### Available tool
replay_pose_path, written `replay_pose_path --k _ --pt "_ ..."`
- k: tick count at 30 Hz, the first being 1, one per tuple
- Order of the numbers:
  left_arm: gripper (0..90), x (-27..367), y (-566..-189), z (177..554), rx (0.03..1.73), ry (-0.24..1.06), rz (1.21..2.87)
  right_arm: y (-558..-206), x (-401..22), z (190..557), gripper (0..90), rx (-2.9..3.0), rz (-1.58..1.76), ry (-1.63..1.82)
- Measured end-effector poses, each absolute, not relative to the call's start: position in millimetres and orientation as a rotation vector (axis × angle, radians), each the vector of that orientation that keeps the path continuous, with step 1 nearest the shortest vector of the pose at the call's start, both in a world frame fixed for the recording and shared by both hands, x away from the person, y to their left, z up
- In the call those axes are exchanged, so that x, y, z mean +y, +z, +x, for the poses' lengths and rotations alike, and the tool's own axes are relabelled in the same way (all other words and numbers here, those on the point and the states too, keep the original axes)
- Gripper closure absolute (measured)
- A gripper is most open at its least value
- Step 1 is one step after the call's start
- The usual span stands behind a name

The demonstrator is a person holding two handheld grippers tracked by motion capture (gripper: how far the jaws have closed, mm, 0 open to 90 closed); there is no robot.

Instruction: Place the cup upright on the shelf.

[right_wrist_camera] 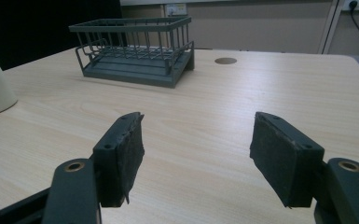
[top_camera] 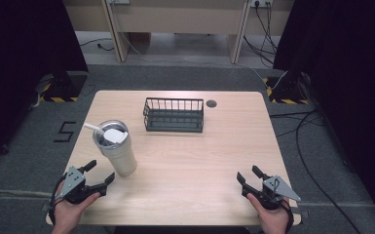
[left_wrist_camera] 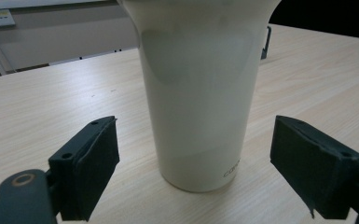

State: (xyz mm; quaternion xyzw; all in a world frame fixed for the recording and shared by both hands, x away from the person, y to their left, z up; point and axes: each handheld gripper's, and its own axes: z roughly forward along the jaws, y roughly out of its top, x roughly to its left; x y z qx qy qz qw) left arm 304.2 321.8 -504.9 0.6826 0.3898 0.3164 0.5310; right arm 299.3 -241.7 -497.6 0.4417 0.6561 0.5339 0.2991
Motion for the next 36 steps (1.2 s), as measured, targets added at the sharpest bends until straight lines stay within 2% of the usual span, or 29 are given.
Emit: replay_pose_path --k 8,19,29,36 --pt "14.5 316.4 -507.7 309.3 0.953 0.678 1.616 -501.4 -242.8 302.9 32.7 1.752 1.182 1.42" --pt "14.5 309.9 -505.4 326.3 0.931 0.633 1.59 -500.6 -242.5 305.2 32.4 1.76 1.182 1.42" --pt "14.5 304.3 -499.6 347.3 0.919 0.638 1.585 -501.3 -241.2 305.9 32.4 1.776 1.187 1.417" --pt "10.0 298.4 -497.4 357.4 0.914 0.639 1.59 -501.3 -241.6 305.6 32.4 1.777 1.195 1.42"
